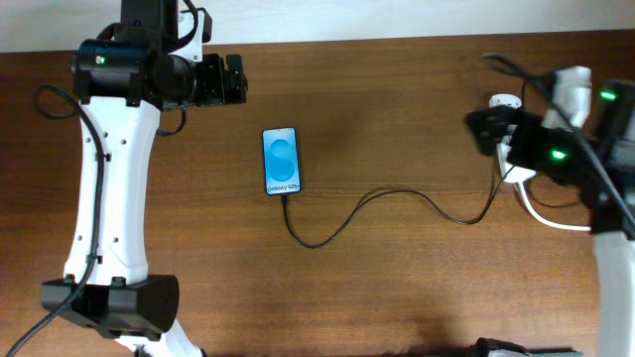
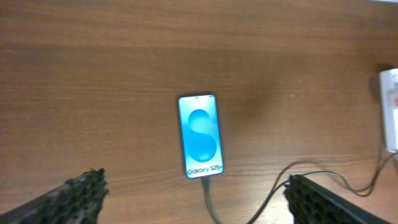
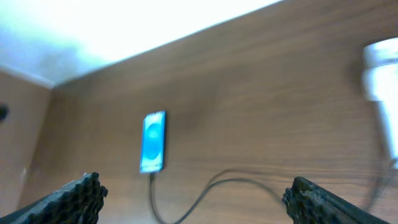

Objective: Plug charger to phone and switch on socket
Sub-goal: 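Move the right gripper over the white power strip's switch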

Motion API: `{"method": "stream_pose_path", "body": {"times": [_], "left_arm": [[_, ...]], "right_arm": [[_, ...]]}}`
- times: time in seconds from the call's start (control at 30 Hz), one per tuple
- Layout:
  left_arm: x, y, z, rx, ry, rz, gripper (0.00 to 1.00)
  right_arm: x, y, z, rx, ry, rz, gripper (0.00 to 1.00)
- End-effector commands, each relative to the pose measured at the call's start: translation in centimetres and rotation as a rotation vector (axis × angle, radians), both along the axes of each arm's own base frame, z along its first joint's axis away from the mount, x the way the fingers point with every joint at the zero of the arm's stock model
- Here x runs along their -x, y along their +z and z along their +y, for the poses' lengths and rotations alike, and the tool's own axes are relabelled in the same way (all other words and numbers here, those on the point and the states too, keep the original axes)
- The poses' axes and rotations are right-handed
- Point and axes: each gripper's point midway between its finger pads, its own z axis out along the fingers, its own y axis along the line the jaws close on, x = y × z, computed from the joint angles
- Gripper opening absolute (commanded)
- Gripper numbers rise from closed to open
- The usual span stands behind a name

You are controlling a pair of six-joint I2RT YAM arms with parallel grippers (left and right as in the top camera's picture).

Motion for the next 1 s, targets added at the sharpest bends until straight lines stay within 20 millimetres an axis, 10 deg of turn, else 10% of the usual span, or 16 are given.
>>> {"method": "stream_pose_path", "body": {"times": [0.0, 0.17, 0.4, 0.67, 0.97], "left_arm": [[0.3, 1.1, 0.8, -0.039, 0.017, -0.034, 0.99], [0.3, 1.1, 0.8, -0.039, 0.017, -0.033, 0.99], [0.3, 1.1, 0.8, -0.039, 0.017, -0.034, 0.99], [0.3, 1.1, 0.8, -0.039, 0.017, -0.034, 0.99], [0.3, 1.1, 0.8, -0.039, 0.017, -0.033, 0.99]], "right_arm": [[1.3, 2.5, -5.3, 0.045, -0.163, -0.082, 1.00], [2.7, 3.0, -14.9, 0.070, -0.437, -0.113, 1.00], [0.8, 2.7, -22.9, 0.052, -0.563, -0.067, 1.00], [-4.4, -7.7, -28.7, -0.051, -0.565, 0.110, 1.00], [-7.9, -18.7, -28.3, -0.077, -0.458, 0.293, 0.99]]}}
